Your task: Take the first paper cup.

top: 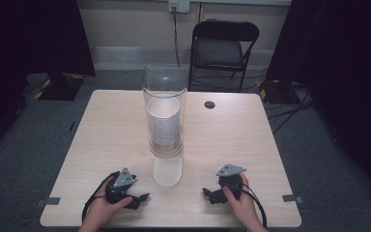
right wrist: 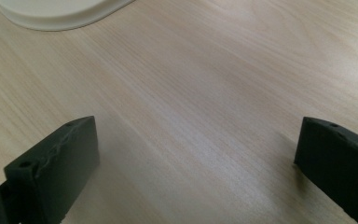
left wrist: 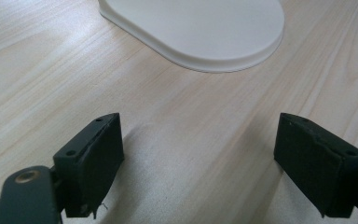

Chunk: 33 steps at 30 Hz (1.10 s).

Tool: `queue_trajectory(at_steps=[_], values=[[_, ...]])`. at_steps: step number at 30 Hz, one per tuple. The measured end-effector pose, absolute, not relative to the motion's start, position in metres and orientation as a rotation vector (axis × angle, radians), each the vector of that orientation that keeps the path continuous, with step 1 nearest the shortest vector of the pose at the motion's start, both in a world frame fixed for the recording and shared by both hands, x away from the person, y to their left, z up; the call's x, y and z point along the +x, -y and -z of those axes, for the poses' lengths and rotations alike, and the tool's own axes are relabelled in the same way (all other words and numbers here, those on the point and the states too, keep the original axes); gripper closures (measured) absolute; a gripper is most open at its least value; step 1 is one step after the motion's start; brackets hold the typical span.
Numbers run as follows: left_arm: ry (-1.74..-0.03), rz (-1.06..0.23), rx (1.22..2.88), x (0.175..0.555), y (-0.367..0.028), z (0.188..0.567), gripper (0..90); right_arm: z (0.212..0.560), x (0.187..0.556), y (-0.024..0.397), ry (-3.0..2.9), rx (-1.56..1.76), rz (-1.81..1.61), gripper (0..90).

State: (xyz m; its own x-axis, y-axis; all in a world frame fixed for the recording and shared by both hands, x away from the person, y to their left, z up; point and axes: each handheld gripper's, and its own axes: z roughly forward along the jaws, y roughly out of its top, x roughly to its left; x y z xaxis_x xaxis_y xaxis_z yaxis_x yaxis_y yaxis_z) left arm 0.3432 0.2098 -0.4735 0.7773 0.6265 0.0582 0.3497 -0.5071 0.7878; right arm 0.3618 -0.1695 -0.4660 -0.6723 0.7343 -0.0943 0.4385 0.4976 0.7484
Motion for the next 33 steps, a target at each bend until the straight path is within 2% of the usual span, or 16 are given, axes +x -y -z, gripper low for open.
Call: queue_trajectory(at_steps=[4,10,29,33], values=[[-0.742,-0.435,2.145,0.343,-0.209,0.473,15.2,0.466,0.362,0.169,-2.343,0.973,-1.003,0.0],[-0.844,-0.357,2.071,0.346,-0.208,0.466,16.0,0.466,0.362,0.170,-2.343,0.972,-1.003,0.0],[-0.735,-0.382,1.976,0.351,-0.172,0.412,16.6,0.466,0.362,0.169,-2.343,0.973,-1.003,0.0],[-0.750,-0.414,1.895,0.360,-0.163,0.400,16.5,0.466,0.362,0.170,-2.343,0.971,-1.002,0.0]])
